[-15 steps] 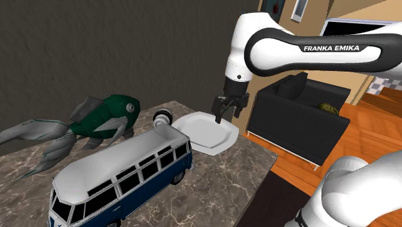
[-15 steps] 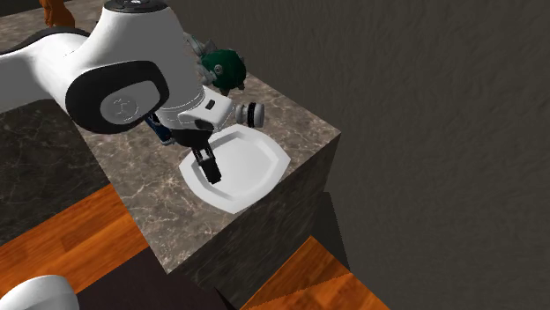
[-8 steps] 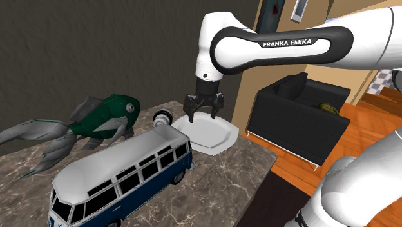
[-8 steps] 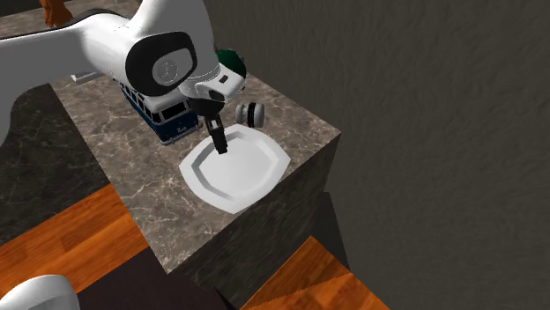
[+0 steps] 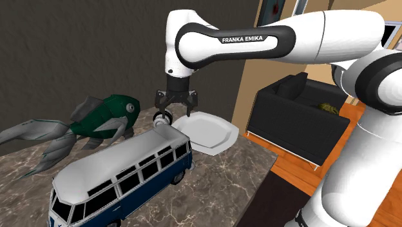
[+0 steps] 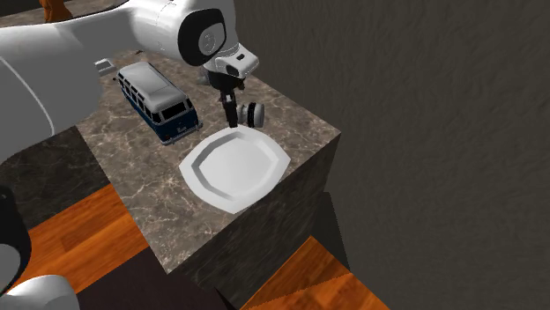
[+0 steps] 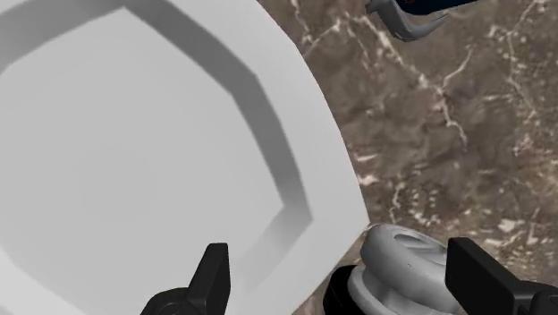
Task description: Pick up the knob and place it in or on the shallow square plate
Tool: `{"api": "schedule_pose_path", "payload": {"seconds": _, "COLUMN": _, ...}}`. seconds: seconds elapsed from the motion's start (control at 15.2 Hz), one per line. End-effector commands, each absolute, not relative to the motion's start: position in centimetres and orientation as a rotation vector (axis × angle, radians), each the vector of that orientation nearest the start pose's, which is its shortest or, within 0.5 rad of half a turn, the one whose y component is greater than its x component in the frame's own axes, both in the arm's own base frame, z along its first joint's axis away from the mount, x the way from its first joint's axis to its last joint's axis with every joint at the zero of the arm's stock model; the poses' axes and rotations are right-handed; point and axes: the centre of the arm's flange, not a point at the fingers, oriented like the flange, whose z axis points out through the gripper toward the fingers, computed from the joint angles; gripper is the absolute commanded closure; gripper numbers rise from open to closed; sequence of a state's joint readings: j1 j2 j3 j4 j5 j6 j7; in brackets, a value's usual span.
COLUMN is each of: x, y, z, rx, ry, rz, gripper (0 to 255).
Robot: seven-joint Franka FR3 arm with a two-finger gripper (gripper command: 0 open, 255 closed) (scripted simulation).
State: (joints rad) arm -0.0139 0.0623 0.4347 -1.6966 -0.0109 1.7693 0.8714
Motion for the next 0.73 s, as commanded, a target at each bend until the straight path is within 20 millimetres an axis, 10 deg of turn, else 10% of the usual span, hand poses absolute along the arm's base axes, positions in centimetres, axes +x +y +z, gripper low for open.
{"api": "schedule_pose_path", "payload": {"seconds": 0.0, "x": 55.9, "y": 25.1, "z": 54.6, "rx": -3.022, "ry": 0.752, "rz": 0.003, "gripper": 0}}
{"api": "schedule_pose_path", "payload": {"seconds": 0.66, "x": 58.1, "y": 26.5, "z": 50.4, "rx": -3.006, "ry": 0.8, "rz": 0.011, "gripper": 0}}
